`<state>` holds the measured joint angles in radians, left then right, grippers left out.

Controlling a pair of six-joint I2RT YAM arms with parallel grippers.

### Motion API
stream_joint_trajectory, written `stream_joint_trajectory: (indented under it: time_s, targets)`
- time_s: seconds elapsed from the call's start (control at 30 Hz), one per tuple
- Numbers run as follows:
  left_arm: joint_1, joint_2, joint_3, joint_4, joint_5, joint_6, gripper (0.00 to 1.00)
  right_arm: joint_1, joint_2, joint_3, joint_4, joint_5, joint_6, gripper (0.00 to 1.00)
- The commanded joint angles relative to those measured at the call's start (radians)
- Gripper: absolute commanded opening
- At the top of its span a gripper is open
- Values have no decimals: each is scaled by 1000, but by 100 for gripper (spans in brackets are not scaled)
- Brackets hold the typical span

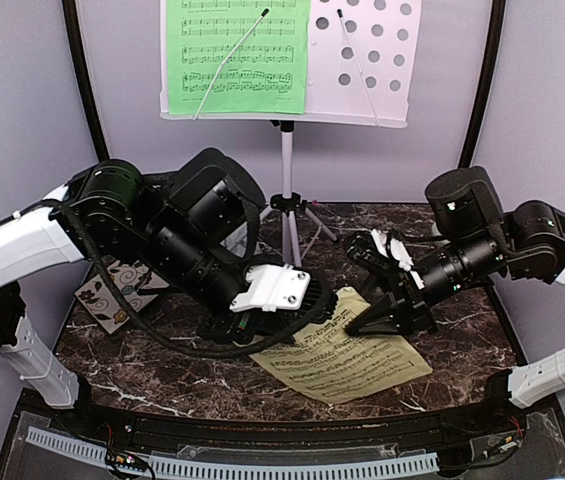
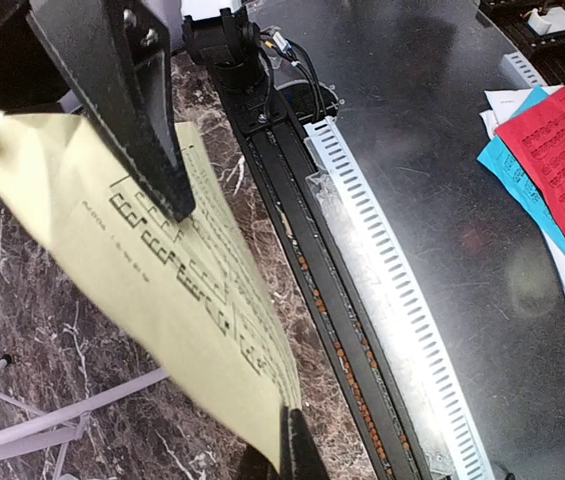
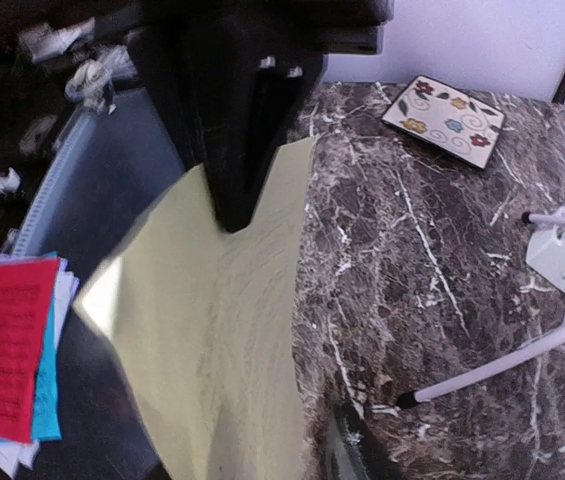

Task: Set up the instrument practice props

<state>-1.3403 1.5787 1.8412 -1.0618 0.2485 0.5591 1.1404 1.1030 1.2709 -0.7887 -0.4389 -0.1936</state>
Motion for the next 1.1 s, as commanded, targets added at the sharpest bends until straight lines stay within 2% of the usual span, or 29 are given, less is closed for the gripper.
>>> stream_joint_trajectory:
  time_s: [0.0, 0.03, 0.07, 0.1, 0.17, 0.23, 0.33, 0.53, 0.7, 0.97, 1.03, 1.07]
  targets:
    - [-4, -51, -49, 98, -77, -50, 0, 28, 2, 43, 40, 47, 20, 16]
    - [-1, -66, -72, 128, -95, -68, 0, 28, 3, 48, 41, 62, 27, 5]
    - [6, -84, -100, 171, -119, -93, 5, 28, 4, 55, 43, 82, 37, 0]
    - [12, -107, -135, 217, -143, -126, 11, 28, 0, 60, 49, 102, 47, 0]
    - [43, -176, -225, 331, -158, -200, 30, 28, -18, 63, 87, 128, 73, 0]
    - [83, -292, -349, 483, -157, -288, 46, 28, -51, 64, 134, 146, 100, 0]
    - [105, -444, -534, 668, -196, -391, 60, 27, -73, 80, 172, 166, 122, 0]
    - [105, -608, -735, 805, -231, -531, 68, 28, -101, 128, 217, 197, 133, 0]
    - [105, -654, -847, 977, -243, -582, 74, 27, -111, 177, 274, 215, 144, 0]
    - [105, -517, -796, 1148, -205, -584, 74, 28, -83, 270, 306, 204, 186, 0]
    - [104, -492, -773, 1177, -167, -593, 70, 28, -82, 283, 315, 209, 198, 0]
    - [104, -485, -762, 1191, -148, -600, 65, 28, -81, 285, 319, 222, 205, 0]
